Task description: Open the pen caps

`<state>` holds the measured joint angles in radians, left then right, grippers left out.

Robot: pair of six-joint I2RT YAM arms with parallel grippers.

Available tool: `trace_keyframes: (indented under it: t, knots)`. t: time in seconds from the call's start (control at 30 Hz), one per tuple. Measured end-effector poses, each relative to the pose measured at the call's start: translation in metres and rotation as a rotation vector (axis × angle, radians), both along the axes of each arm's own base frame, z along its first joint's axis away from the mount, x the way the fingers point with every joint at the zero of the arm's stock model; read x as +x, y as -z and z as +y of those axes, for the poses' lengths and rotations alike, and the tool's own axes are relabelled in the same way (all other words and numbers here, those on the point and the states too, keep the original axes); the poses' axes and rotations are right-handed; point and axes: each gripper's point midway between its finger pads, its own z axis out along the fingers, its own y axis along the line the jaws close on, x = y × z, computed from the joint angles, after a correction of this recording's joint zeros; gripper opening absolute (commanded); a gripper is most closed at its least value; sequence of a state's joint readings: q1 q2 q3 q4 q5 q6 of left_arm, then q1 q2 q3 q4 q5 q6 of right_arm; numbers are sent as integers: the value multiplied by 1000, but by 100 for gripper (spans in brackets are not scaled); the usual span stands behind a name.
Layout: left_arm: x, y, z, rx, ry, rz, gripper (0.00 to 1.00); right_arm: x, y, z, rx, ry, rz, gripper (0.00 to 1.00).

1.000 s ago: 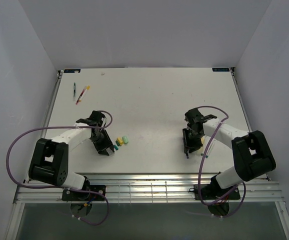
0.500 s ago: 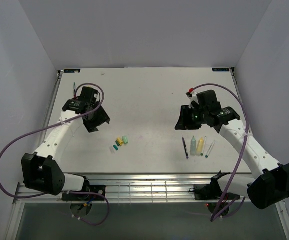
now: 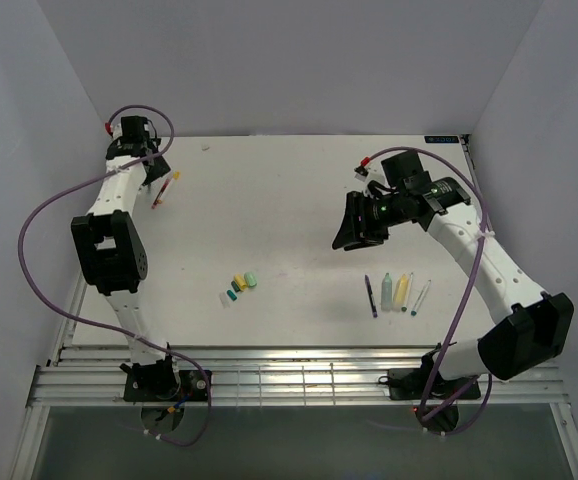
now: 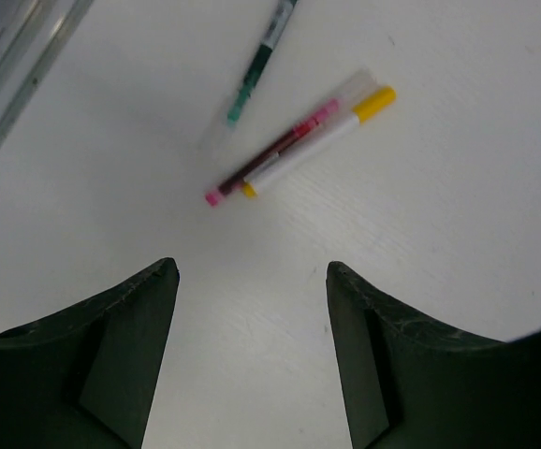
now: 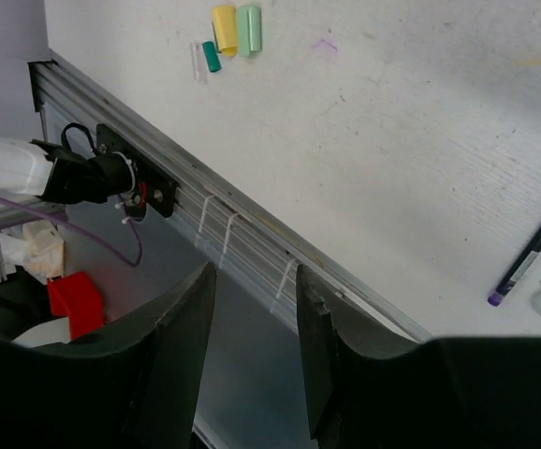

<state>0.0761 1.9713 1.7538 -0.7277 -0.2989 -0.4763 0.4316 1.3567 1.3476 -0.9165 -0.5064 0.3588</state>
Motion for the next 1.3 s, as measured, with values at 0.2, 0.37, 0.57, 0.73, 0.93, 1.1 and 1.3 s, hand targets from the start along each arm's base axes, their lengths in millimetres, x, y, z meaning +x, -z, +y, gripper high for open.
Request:
trace_keyframes:
  t: [0.2, 0.37, 0.57, 0.73, 0.93, 1.1, 1.3]
  knots:
    - [58, 4, 34, 118, 72, -105, 74, 16, 0, 17, 22, -31, 81, 46]
    - [100, 7, 43, 146, 127, -200, 69, 22, 16, 21, -4, -49, 148, 46]
    - [120, 51, 61, 120, 155, -216, 59, 36, 25, 26, -21, -79, 183, 46]
    - [127, 80, 76, 89, 160, -223, 56, 47, 26, 25, -18, -83, 182, 45]
    - [140, 93, 85, 61, 179, -255, 55, 63, 26, 20, -14, -63, 179, 44]
    - [146, 100, 80, 41, 197, -269, 54, 68, 33, 15, -16, -54, 201, 44]
    - [147, 110, 71, 2, 226, -261, 46, 68, 34, 14, -12, -50, 218, 43]
